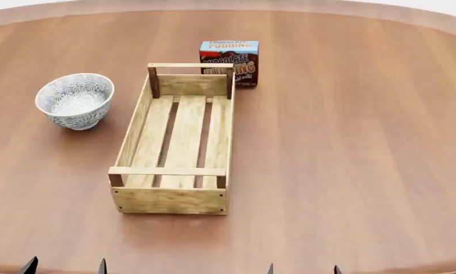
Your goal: Pick up the bowl on the left and put it in the tray.
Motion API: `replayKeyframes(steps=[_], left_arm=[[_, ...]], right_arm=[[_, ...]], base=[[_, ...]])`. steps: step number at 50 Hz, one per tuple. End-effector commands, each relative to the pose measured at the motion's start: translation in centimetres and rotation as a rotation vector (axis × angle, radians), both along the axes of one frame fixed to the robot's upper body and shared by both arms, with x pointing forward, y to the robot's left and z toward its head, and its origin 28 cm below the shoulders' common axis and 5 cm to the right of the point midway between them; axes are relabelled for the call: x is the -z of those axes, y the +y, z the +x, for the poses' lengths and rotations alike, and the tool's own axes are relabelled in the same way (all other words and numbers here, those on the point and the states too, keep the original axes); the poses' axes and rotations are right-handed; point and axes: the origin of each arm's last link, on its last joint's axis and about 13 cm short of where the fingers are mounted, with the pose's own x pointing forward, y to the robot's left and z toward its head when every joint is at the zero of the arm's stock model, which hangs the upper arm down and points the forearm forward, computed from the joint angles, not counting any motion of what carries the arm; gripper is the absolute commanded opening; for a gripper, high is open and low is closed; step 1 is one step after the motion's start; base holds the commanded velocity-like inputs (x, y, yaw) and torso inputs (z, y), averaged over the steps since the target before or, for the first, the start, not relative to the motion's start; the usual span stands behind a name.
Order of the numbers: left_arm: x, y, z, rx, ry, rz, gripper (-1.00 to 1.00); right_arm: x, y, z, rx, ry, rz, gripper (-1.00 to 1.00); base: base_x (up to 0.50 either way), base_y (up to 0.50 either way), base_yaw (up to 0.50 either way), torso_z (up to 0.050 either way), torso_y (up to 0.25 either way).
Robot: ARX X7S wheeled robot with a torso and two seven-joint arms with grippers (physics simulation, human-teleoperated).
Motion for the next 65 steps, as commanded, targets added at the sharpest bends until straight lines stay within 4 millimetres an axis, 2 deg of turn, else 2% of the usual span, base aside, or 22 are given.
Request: replayKeyframes(steps=[1, 28, 65], left_arm=[[0.0, 0.02, 0.0, 0.0, 0.0, 0.005, 1.0], [0.18, 0.12, 0.13, 0.004, 0.005, -0.003, 1.0], [0.37, 0.08, -0.04, 0.0, 0.02, 0.003, 1.0]], right_arm=[[0.0, 0.03, 0.0, 0.0, 0.0, 0.0, 1.0], [-0.44, -0.16, 0.29, 0.019, -0.019, -0.021, 1.0], [-0.38, -0.2, 0.14, 0.018, -0.025, 0.005, 1.0]], base=[[0.0, 0.0, 0.0, 0.0, 0.0], [0.0, 0.0, 0.0, 0.0, 0.0], [0.0, 0.5, 0.0, 0.0, 0.0]])
